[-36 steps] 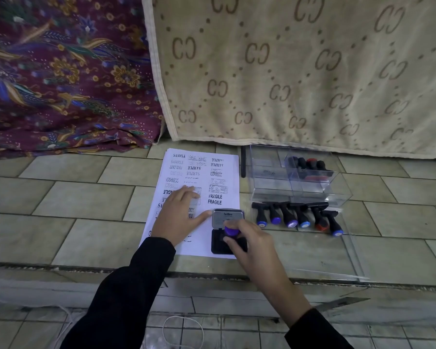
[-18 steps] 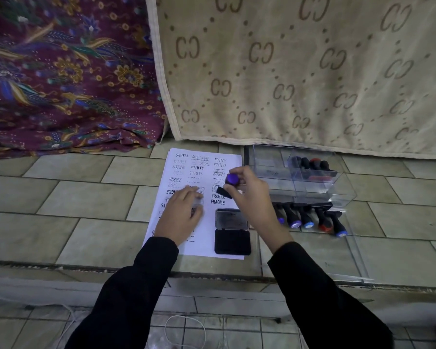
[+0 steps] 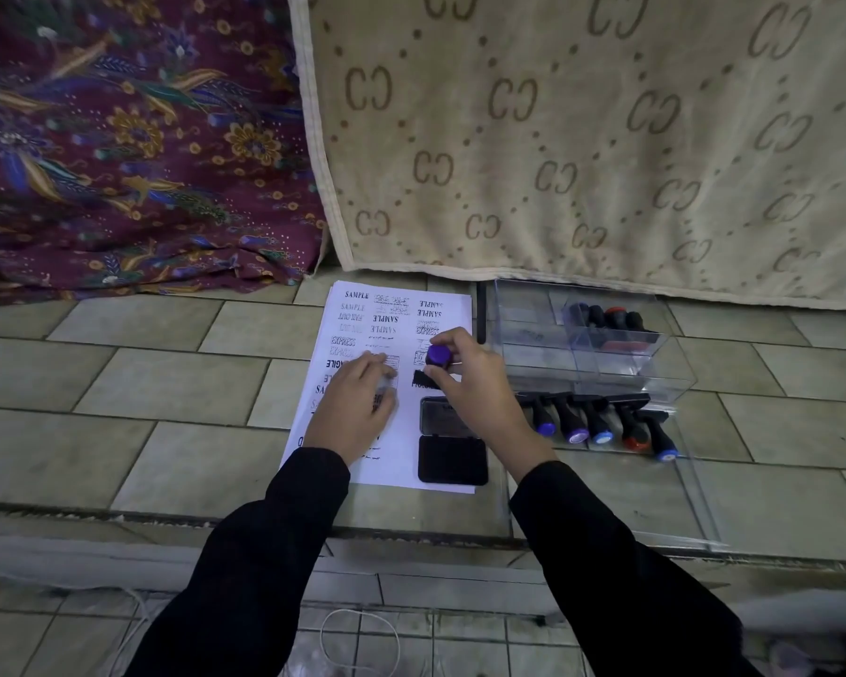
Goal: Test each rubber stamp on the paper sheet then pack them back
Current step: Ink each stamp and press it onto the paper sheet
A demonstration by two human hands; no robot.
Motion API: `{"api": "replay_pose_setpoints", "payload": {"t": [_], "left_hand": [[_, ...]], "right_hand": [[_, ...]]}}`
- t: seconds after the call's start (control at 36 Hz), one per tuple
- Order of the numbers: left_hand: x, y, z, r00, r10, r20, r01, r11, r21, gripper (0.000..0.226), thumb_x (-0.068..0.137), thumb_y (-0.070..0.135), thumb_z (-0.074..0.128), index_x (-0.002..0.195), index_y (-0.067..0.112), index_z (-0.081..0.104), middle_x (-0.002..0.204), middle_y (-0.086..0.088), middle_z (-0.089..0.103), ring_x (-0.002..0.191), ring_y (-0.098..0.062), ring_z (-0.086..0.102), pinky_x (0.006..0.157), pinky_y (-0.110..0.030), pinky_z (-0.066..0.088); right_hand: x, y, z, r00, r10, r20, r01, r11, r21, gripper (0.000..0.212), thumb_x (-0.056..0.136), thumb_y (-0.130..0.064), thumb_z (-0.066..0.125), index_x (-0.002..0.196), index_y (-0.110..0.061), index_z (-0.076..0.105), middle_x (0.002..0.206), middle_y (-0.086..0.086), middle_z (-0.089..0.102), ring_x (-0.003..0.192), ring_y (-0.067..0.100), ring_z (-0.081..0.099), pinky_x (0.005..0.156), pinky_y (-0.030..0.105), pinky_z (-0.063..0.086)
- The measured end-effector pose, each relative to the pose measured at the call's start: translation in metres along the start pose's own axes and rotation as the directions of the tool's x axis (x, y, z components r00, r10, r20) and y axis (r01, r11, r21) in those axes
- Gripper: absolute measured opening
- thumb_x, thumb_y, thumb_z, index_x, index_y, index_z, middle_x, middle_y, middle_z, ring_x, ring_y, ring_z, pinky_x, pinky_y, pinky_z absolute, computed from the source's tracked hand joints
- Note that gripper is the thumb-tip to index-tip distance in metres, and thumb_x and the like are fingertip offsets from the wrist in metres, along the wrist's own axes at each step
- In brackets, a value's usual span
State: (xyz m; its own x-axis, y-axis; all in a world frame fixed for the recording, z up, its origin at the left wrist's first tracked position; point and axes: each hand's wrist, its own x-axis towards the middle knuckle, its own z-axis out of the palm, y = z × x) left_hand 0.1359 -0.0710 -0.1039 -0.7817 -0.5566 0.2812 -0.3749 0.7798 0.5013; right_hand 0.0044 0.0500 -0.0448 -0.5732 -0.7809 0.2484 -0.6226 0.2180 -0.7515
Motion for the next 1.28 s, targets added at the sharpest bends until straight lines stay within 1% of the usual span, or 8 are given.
{"api": "replay_pose_setpoints", "payload": {"t": [0.22, 0.39, 0.5, 0.64, 1.08, 1.17, 1.22, 1.28], "left_hand": [[0.0, 0.0, 0.0, 1.0, 0.004, -0.001, -0.004, 1.0, 0.007, 0.027, 0.093, 0.02, 0.052, 0.117, 0.011, 0.061, 0.133, -0.002, 0.052, 0.126, -0.019, 0.042, 0.105, -0.022, 0.026], [-0.001, 0.001, 0.001, 1.0, -0.01, -0.009, 0.01, 1.0, -0.001, 0.027, 0.093, 0.02, 0.052, 0.118, 0.012, 0.061, 0.136, -0.001, 0.051, 0.13, -0.017, 0.039, 0.107, -0.022, 0.025], [-0.001, 0.002, 0.001, 1.0, -0.011, -0.023, 0.011, 1.0, -0.004, 0.027, 0.093, 0.019, 0.053, 0.118, 0.011, 0.061, 0.135, -0.002, 0.052, 0.13, -0.017, 0.039, 0.105, -0.018, 0.021], [-0.001, 0.002, 0.001, 1.0, -0.009, -0.027, 0.009, 1.0, -0.006, 0.026, 0.093, 0.018, 0.054, 0.117, 0.011, 0.061, 0.135, -0.001, 0.052, 0.13, -0.016, 0.038, 0.106, -0.017, 0.02], [-0.002, 0.006, -0.003, 1.0, -0.01, -0.02, 0.01, 1.0, -0.005, 0.026, 0.093, 0.016, 0.053, 0.117, 0.009, 0.061, 0.134, -0.003, 0.052, 0.129, -0.018, 0.04, 0.106, -0.02, 0.023], [-0.002, 0.006, -0.003, 1.0, 0.001, -0.014, -0.001, 1.0, -0.009, 0.026, 0.093, 0.014, 0.052, 0.117, 0.009, 0.061, 0.134, -0.004, 0.052, 0.132, -0.02, 0.039, 0.109, -0.024, 0.025], [-0.003, 0.006, -0.003, 1.0, -0.005, -0.018, 0.004, 1.0, -0.021, 0.026, 0.094, 0.015, 0.051, 0.117, 0.01, 0.06, 0.135, -0.002, 0.051, 0.133, -0.018, 0.036, 0.109, -0.023, 0.023], [-0.003, 0.006, -0.003, 1.0, -0.009, -0.019, 0.008, 1.0, -0.02, 0.026, 0.094, 0.015, 0.05, 0.118, 0.011, 0.06, 0.137, -0.002, 0.05, 0.134, -0.017, 0.035, 0.109, -0.022, 0.022]], "right_hand": [[-0.003, 0.003, 0.005, 1.0, -0.02, 0.021, 0.021, 0.999, -0.039, 0.027, 0.084, -0.014, 0.069, 0.109, -0.012, 0.057, 0.096, 0.002, 0.066, 0.079, 0.008, 0.059, 0.073, 0.013, 0.045], [-0.005, 0.003, 0.008, 0.998, -0.009, 0.056, 0.012, 0.998, -0.056, 0.027, 0.085, -0.012, 0.068, 0.11, -0.012, 0.057, 0.096, 0.005, 0.067, 0.083, 0.019, 0.064, 0.078, 0.031, 0.053], [-0.006, 0.002, 0.01, 0.996, -0.049, 0.075, 0.056, 0.994, -0.094, 0.026, 0.086, -0.009, 0.065, 0.111, -0.009, 0.057, 0.097, 0.007, 0.067, 0.086, 0.022, 0.064, 0.08, 0.036, 0.052], [-0.004, 0.001, 0.01, 0.995, -0.073, 0.072, 0.08, 0.991, -0.107, 0.021, 0.087, -0.007, 0.064, 0.107, -0.003, 0.056, 0.109, 0.008, 0.067, 0.09, 0.024, 0.064, 0.082, 0.035, 0.052], [-0.015, 0.007, 0.016, 0.998, -0.066, 0.024, 0.068, 0.994, -0.086, 0.023, 0.085, -0.009, 0.066, 0.107, -0.01, 0.059, 0.1, 0.004, 0.067, 0.091, 0.018, 0.063, 0.08, 0.027, 0.051], [-0.019, 0.011, 0.01, 0.985, 0.066, -0.162, -0.043, 0.989, 0.139, 0.025, 0.084, -0.013, 0.069, 0.106, -0.018, 0.059, 0.094, -0.004, 0.066, 0.086, 0.002, 0.063, 0.079, 0.015, 0.05], [-0.02, 0.014, -0.002, 0.921, 0.19, -0.339, -0.096, 0.957, 0.275, 0.025, 0.083, -0.014, 0.07, 0.104, -0.021, 0.06, 0.092, -0.009, 0.067, 0.082, -0.004, 0.063, 0.08, 0.019, 0.051], [-0.02, 0.016, -0.017, 0.869, 0.246, -0.429, -0.08, 0.926, 0.368, 0.025, 0.083, -0.012, 0.07, 0.103, -0.022, 0.059, 0.094, -0.011, 0.066, 0.082, -0.005, 0.063, 0.081, 0.022, 0.053]]}}
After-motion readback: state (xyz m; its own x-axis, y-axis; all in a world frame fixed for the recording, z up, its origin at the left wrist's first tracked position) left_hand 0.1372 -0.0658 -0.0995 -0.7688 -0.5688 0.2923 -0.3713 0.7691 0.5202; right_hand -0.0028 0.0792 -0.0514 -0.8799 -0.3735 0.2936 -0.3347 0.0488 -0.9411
